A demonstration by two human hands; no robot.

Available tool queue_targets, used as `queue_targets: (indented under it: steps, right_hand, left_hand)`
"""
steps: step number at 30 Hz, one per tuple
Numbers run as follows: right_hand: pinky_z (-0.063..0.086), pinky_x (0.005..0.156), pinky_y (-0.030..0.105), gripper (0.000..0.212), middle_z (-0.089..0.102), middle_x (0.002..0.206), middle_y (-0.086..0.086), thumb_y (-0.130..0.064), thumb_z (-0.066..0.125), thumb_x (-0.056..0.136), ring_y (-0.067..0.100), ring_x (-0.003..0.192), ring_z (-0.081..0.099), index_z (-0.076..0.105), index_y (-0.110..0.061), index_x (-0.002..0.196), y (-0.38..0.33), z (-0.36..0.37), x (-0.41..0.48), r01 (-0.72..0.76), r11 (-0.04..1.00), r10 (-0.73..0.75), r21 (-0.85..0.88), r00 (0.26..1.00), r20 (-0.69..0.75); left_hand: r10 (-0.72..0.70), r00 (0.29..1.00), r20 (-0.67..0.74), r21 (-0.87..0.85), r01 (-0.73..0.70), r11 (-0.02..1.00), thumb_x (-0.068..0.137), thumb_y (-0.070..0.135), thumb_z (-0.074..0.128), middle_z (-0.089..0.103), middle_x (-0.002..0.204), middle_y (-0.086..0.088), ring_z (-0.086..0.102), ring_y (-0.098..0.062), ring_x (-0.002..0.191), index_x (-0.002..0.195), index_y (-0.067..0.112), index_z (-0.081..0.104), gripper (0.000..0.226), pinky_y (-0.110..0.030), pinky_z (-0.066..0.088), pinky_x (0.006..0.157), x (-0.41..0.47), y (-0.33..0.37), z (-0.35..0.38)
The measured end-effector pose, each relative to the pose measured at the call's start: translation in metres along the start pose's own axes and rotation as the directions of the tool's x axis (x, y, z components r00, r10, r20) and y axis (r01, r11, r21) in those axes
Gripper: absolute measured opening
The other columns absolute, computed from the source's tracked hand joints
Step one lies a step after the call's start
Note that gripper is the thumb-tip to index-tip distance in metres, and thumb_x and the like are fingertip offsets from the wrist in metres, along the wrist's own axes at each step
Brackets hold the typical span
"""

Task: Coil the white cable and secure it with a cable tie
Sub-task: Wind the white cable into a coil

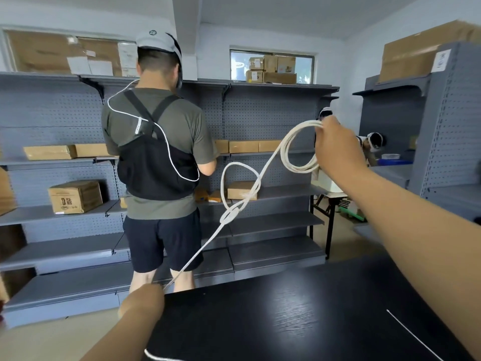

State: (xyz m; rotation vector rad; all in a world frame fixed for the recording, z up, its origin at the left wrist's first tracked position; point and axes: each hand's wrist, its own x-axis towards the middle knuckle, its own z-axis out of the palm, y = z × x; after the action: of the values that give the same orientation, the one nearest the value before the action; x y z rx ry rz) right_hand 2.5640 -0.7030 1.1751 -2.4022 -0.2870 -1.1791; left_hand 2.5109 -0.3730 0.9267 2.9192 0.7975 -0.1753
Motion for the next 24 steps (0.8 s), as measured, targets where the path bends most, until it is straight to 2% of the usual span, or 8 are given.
queue_targets:
  steps: [3,5,7,9,12,16,19,24]
  right_hand:
    - [0.031,0.057,0.034,0.017,0.046,0.074,0.007,-0.021,0.029,0.101,0.028,0.066,0.044,0.04,-0.008,0.098,-0.012,0.009,0.0,0.049,0.998,-0.047,-0.034,0.997,0.053]
    - [0.034,0.058,0.035,0.01,0.051,0.076,0.012,-0.015,0.031,0.099,0.031,0.067,0.048,0.037,-0.01,0.093,-0.019,0.02,-0.002,0.085,0.995,-0.08,-0.046,0.992,0.1]
    - [0.036,0.059,0.037,0.011,0.056,0.08,0.018,-0.013,0.033,0.098,0.034,0.069,0.05,0.04,-0.006,0.095,-0.023,0.032,-0.005,0.11,0.993,-0.104,-0.04,0.987,0.119]
    - [0.037,0.059,0.038,0.015,0.06,0.085,0.021,-0.014,0.034,0.098,0.037,0.071,0.053,0.044,-0.003,0.1,-0.025,0.041,-0.009,0.119,0.992,-0.113,-0.034,0.985,0.128]
    - [0.037,0.057,0.035,0.018,0.063,0.085,0.021,-0.015,0.033,0.099,0.036,0.071,0.057,0.045,-0.002,0.105,-0.027,0.049,-0.013,0.136,0.99,-0.129,-0.035,0.982,0.14]
    - [0.039,0.056,0.034,0.022,0.062,0.083,0.017,-0.021,0.031,0.1,0.033,0.068,0.056,0.044,-0.005,0.106,-0.026,0.051,-0.016,0.133,0.991,-0.128,-0.022,0.979,0.157]
    - [0.036,0.056,0.035,0.016,0.061,0.082,0.018,-0.018,0.032,0.1,0.032,0.067,0.054,0.042,-0.005,0.099,-0.019,0.049,-0.012,0.1,0.994,-0.093,-0.043,0.986,0.141]
    - [0.036,0.055,0.036,0.013,0.055,0.075,0.013,-0.015,0.032,0.1,0.032,0.066,0.052,0.041,-0.007,0.096,-0.005,0.038,-0.003,0.046,0.995,-0.036,-0.09,0.994,0.102]
  left_hand:
    - [0.09,0.989,0.115,0.107,-0.103,0.989,0.088,0.011,0.045,0.053,0.13,-0.002,0.051,-0.021,0.12,0.127,0.014,0.051,0.04,-0.029,0.043,0.097,-0.002,0.02,-0.013]
    - [0.27,0.953,0.139,-0.04,-0.267,0.963,0.087,0.008,0.043,0.05,0.134,-0.003,0.05,-0.02,0.12,0.13,0.013,0.048,0.044,-0.027,0.041,0.095,-0.005,0.041,-0.03]
    - [0.484,0.87,0.095,-0.445,-0.398,0.802,0.084,-0.003,0.039,0.048,0.136,0.0,0.045,-0.015,0.121,0.131,0.019,0.049,0.052,-0.023,0.036,0.093,-0.011,0.061,-0.049]
    - [0.613,0.79,0.005,-0.76,-0.395,0.516,0.079,-0.012,0.034,0.05,0.136,0.007,0.042,-0.007,0.122,0.127,0.025,0.052,0.063,-0.019,0.031,0.093,-0.028,0.081,-0.065]
    - [0.692,0.717,-0.078,-0.856,-0.405,0.323,0.081,-0.008,0.037,0.06,0.12,0.02,0.048,-0.003,0.112,0.107,0.039,0.062,0.06,-0.021,0.035,0.089,-0.042,0.109,-0.07]
    - [0.713,0.684,-0.157,-0.906,-0.388,0.172,0.089,0.008,0.052,0.065,0.103,0.016,0.057,-0.001,0.1,0.1,0.033,0.063,0.03,-0.017,0.038,0.092,-0.052,0.127,-0.069]
    - [0.669,0.707,-0.232,-0.869,-0.46,0.185,0.097,0.019,0.044,0.053,0.074,0.009,0.047,-0.006,0.069,0.086,0.023,0.054,0.016,-0.013,0.039,0.073,-0.05,0.126,-0.057]
    - [0.476,0.786,-0.395,-0.664,-0.602,0.444,0.1,0.026,0.035,0.053,0.08,0.002,0.047,-0.014,0.074,0.083,0.021,0.044,0.02,-0.032,0.038,0.073,-0.019,0.119,-0.03]
